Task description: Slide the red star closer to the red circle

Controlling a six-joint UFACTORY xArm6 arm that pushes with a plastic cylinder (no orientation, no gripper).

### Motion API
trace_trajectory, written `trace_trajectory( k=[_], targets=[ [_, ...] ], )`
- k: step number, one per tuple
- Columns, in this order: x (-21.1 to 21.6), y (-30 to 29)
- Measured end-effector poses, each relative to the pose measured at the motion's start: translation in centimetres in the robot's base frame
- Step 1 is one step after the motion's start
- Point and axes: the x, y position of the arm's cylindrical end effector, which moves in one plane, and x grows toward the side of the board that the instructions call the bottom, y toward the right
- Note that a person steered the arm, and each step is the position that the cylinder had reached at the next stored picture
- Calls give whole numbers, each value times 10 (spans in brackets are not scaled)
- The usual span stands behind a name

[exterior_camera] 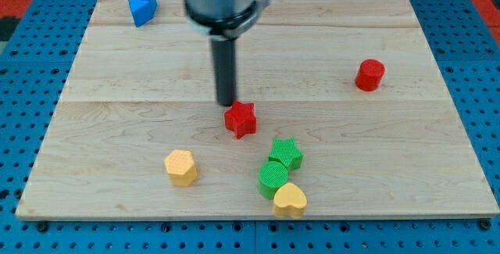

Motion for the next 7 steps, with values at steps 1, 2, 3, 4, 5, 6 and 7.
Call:
trace_trajectory(
  k=[1, 2, 3, 4, 5, 6, 7],
  targets=[
    [35, -17],
    [46, 21],
    [10, 37],
    [11, 99],
    [-3, 150],
    [-16, 192],
    [-7, 207]
  ],
)
